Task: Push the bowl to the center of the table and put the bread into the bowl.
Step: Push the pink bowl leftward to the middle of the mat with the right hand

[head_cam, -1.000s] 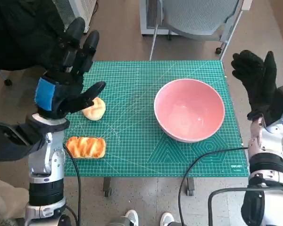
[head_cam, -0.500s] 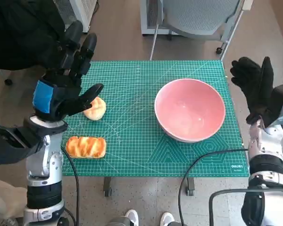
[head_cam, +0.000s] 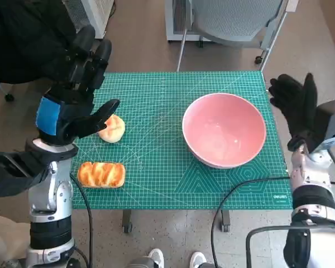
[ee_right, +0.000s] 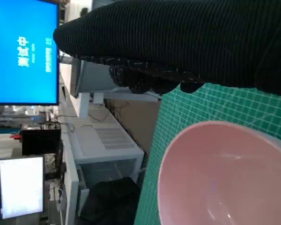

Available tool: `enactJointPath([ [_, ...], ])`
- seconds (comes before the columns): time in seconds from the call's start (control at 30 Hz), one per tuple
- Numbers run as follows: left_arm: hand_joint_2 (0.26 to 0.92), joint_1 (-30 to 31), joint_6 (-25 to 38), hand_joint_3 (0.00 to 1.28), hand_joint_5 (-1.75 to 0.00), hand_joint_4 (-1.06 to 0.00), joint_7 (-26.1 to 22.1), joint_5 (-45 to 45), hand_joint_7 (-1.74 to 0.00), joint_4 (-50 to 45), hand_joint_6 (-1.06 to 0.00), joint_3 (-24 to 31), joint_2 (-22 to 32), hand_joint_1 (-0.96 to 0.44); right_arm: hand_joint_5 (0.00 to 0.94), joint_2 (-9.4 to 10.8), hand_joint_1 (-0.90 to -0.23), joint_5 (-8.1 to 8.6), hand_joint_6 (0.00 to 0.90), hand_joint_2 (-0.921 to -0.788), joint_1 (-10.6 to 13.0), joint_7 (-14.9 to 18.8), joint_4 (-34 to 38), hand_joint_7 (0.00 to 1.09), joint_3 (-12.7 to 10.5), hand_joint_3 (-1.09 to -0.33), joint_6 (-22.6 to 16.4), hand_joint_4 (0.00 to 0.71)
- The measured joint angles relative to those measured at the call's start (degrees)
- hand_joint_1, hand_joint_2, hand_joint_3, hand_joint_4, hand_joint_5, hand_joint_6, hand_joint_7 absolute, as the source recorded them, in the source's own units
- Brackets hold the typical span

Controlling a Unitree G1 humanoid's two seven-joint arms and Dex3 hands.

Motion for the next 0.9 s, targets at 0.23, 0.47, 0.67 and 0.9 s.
enactJointPath([
  [0.23,0.891,0.5,0.2,0.45,0.0,-0.05,0.0,0.0,-0.21,-0.3,0.0,0.1,0.1,-0.27,0.006,1.0,-0.647,-0.24,0.225,-0.921,0.5,-0.3,0.1,0.01,-0.1,-0.886,0.3,0.155],
  [0.47,0.886,1.0,0.7,0.46,0.0,-0.05,0.4,0.0,-0.21,-1.0,0.0,0.2,0.4,-0.27,0.015,1.7,-0.664,-0.04,0.26,-0.921,0.6,-0.3,0.1,0.03,-0.9,-0.849,1.2,0.191],
  [0.67,0.882,1.1,1.1,0.47,0.0,-0.05,0.7,0.0,-0.21,-1.9,0.0,0.3,0.6,-0.27,0.013,3.0,-0.666,-0.08,0.275,-0.921,0.8,-0.3,0.1,0.03,-1.3,-0.831,1.2,0.202],
  [0.9,0.876,1.3,1.6,0.48,0.0,-0.06,0.9,0.0,-0.22,-2.3,0.0,0.3,0.7,-0.27,0.012,3.9,-0.645,-0.23,0.274,-0.921,0.8,-0.4,0.1,0.02,-1.1,-0.845,1.2,0.211],
])
